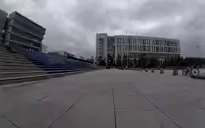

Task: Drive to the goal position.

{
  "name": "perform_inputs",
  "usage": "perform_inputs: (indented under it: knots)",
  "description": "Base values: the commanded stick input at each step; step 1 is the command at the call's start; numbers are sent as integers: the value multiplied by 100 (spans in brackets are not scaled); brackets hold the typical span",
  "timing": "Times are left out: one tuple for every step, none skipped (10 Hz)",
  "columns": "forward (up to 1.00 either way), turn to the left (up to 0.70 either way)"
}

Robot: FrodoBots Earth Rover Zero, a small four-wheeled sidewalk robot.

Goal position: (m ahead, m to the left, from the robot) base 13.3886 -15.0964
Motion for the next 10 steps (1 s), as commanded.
perform_inputs:
  knots:
    - [70, 0]
    - [70, 0]
    - [70, 0]
    - [70, 0]
    - [70, 0]
    - [70, 0]
    - [70, 0]
    - [70, 0]
    - [70, 0]
    - [70, 0]
